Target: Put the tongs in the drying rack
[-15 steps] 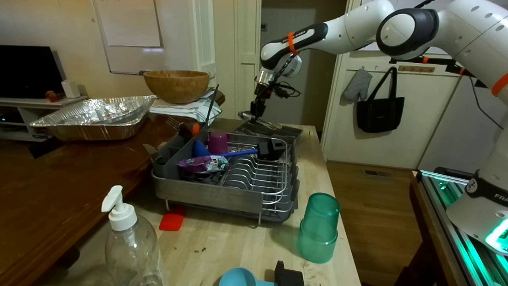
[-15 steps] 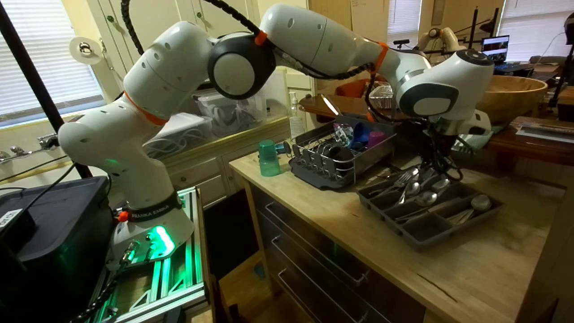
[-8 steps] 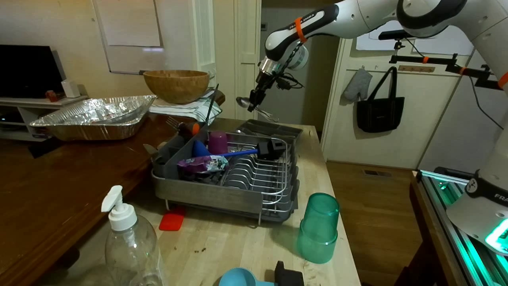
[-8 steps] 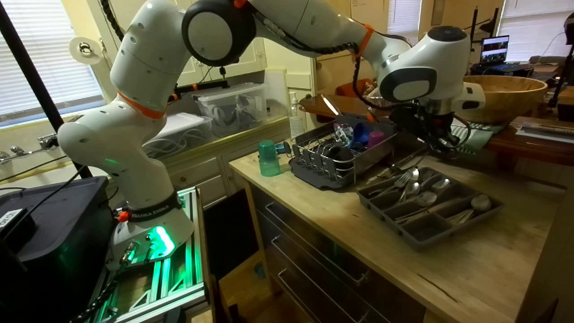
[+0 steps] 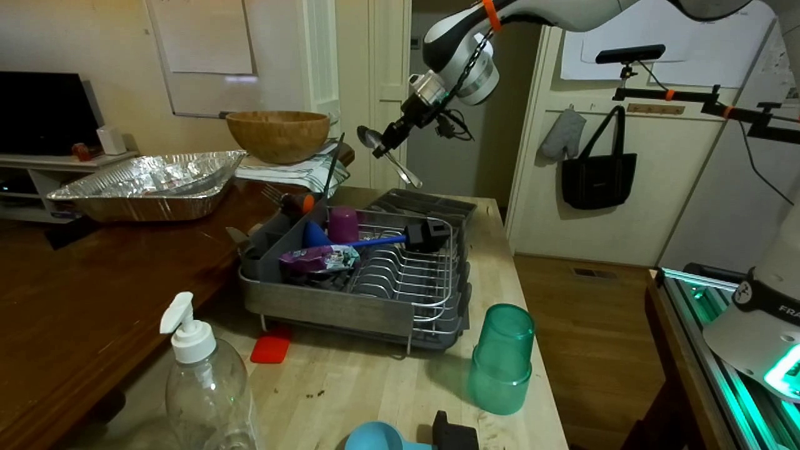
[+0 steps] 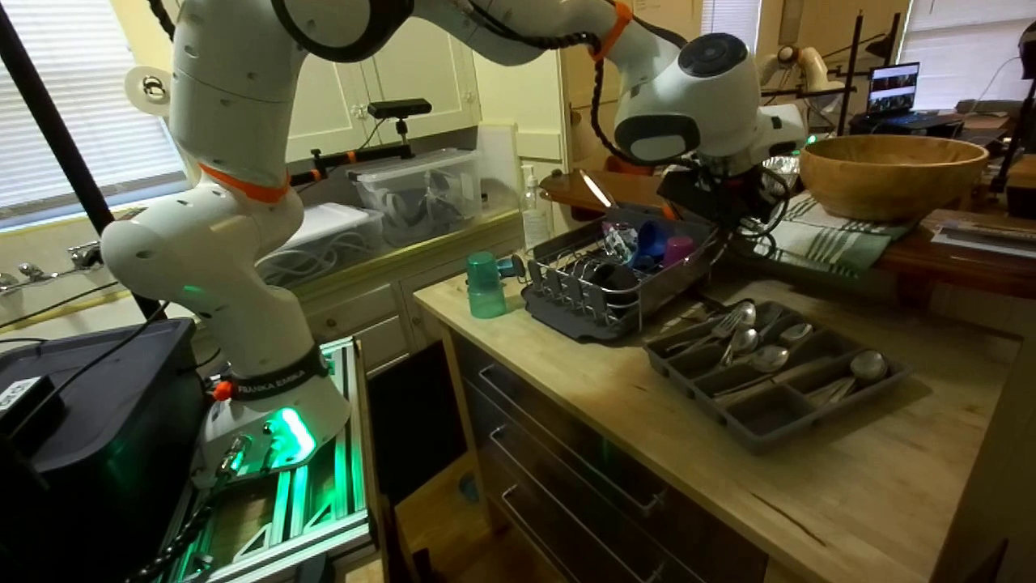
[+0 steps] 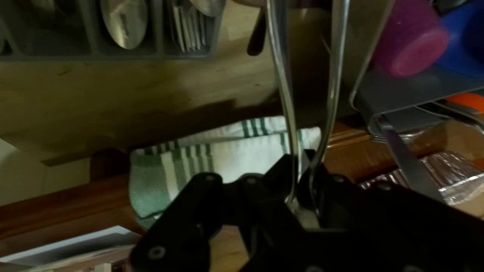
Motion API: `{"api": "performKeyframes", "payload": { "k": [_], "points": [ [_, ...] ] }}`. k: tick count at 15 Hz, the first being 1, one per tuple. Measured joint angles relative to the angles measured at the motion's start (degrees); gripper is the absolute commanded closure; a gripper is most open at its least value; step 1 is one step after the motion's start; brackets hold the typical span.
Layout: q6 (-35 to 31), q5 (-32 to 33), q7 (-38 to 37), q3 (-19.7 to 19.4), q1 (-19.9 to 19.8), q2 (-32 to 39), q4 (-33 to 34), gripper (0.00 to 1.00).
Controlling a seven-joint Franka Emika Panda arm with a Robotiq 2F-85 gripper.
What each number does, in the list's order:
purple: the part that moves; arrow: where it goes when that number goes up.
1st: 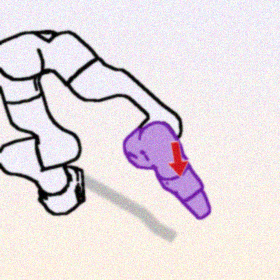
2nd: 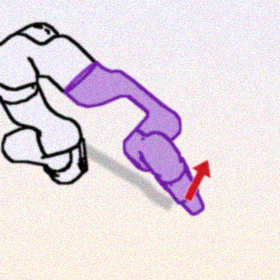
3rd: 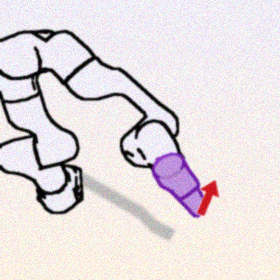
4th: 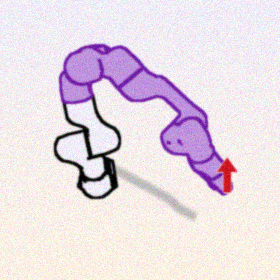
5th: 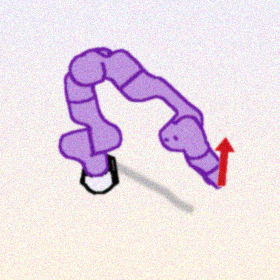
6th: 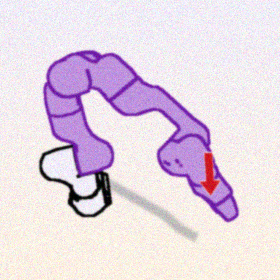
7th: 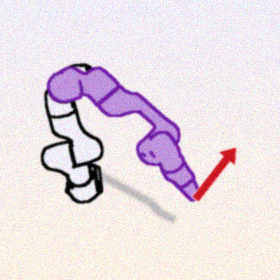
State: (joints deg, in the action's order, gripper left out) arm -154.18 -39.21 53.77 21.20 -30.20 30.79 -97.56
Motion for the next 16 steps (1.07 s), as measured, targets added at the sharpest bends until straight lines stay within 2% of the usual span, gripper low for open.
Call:
{"api": "performKeyframes", "payload": {
  "k": [2, 3, 4, 7, 8, 11, 16],
  "points": [
    [-0.7, -5.8, 4.5, 1.3, 0.5, -1.7, -1.6, 0.97],
    [-0.7, -7.8, 5.8, 1.1, 1.2, -2.4, -2.1, 0.88],
    [-0.6, -9.0, 6.2, 0.5, 2.1, -3.0, -2.4, 0.88],
    [-0.6, -9.7, 6.3, -1.0, 3.6, -3.8, -3.2, 0.88],
    [-0.6, -9.7, 6.3, -1.2, 3.6, -3.9, -3.3, 0.97],
    [-0.7, -9.7, 6.3, -1.2, 3.6, -3.8, -3.2, 0.97],
    [-1.3, -9.7, 8.7, 2.4, 4.4, -1.0, 1.2, 0.97]
  ]
}}
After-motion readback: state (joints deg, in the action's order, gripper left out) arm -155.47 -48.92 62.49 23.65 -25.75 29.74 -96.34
